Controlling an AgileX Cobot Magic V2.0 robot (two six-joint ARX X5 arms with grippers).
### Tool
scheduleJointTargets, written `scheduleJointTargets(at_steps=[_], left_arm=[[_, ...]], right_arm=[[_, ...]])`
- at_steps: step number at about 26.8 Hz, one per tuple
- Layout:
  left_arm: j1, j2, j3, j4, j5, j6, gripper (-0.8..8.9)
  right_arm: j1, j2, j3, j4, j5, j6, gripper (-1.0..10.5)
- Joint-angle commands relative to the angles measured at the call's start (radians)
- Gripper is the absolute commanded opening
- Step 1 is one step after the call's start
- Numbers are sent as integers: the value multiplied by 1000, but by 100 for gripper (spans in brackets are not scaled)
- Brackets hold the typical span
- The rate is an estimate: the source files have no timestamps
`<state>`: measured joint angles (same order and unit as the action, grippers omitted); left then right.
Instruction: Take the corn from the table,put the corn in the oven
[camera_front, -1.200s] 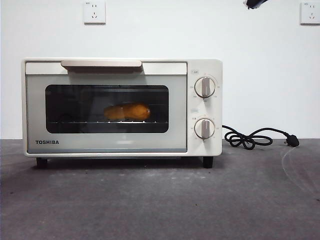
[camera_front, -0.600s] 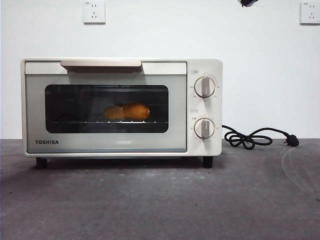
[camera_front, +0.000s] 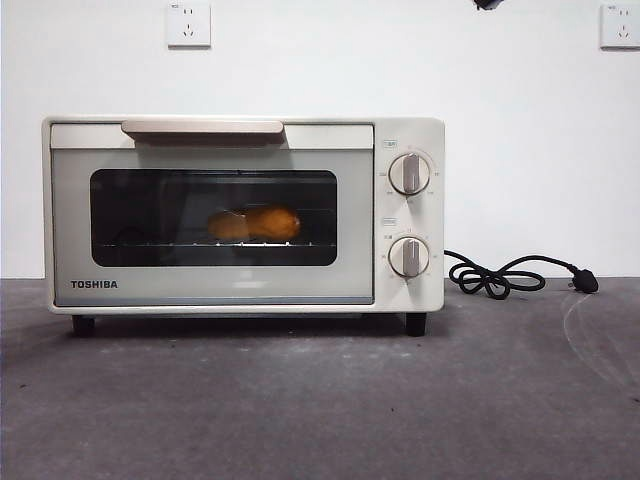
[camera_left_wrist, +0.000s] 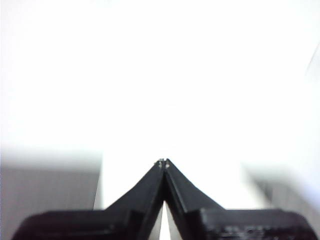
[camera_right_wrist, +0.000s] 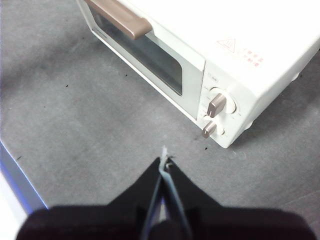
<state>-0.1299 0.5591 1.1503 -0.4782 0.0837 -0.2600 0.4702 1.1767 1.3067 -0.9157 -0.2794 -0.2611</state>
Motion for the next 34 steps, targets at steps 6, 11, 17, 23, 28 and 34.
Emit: scheduleJointTargets(at_steps=[6,11,17,23,28,34], left_arm=[[87,-77,-52,362,2,-27,-4],[135,-156,-217,622,2,-27,-4],[151,-287,-495,763,2,-27,-4],[172,-437,-788,764,-7,-23,-4],[172,-556,-986,780,-93,-24,-4],[172,-552,-1083,801,-131,-23,-4]], right_arm=[[0,5,-2,6,0,6,-1],[0,5,-2,7,0,6,-1],[0,5,-2,7,0,6,-1],[0,5,-2,7,0,6,-1],[0,5,-2,7,0,6,-1],[0,5,-2,8,0,6,-1]])
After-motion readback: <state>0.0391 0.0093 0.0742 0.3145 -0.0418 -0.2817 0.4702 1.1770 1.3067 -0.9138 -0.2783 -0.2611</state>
